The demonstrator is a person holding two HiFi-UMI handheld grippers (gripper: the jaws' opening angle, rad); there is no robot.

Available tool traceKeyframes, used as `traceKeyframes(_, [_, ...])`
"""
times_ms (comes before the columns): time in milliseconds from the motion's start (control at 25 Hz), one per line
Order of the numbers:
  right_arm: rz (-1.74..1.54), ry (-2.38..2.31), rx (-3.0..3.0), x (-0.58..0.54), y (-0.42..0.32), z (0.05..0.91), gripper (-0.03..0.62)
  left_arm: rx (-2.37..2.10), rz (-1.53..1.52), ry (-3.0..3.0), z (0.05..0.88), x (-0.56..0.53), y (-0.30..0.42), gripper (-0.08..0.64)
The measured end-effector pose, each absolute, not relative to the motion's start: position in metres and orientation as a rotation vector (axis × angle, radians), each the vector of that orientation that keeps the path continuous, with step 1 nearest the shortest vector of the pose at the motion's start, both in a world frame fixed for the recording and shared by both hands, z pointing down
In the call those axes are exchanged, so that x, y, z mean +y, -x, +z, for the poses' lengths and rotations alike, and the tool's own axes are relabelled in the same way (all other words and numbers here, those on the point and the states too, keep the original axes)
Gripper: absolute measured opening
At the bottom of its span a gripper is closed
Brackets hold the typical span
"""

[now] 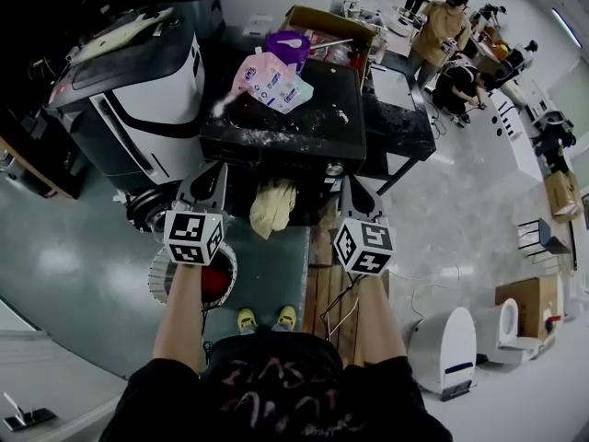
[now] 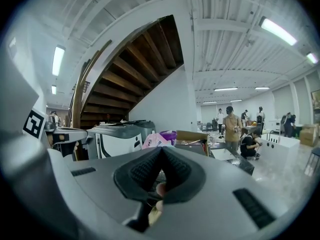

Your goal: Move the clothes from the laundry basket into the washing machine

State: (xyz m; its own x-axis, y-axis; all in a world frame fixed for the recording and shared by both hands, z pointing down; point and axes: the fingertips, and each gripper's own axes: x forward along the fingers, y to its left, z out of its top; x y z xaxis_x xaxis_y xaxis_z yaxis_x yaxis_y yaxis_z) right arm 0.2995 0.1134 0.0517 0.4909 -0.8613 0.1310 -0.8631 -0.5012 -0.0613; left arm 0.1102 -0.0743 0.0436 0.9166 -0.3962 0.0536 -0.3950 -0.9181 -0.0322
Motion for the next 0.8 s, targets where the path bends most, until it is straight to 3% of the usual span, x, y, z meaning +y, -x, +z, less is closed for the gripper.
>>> traceKeyframes(800, [0.158, -2.689, -1.592, 0.124, -0.294, 0.034, 0.003, 0.654, -0.074, 3.034, 0.034, -0.071, -0.096, 0.011])
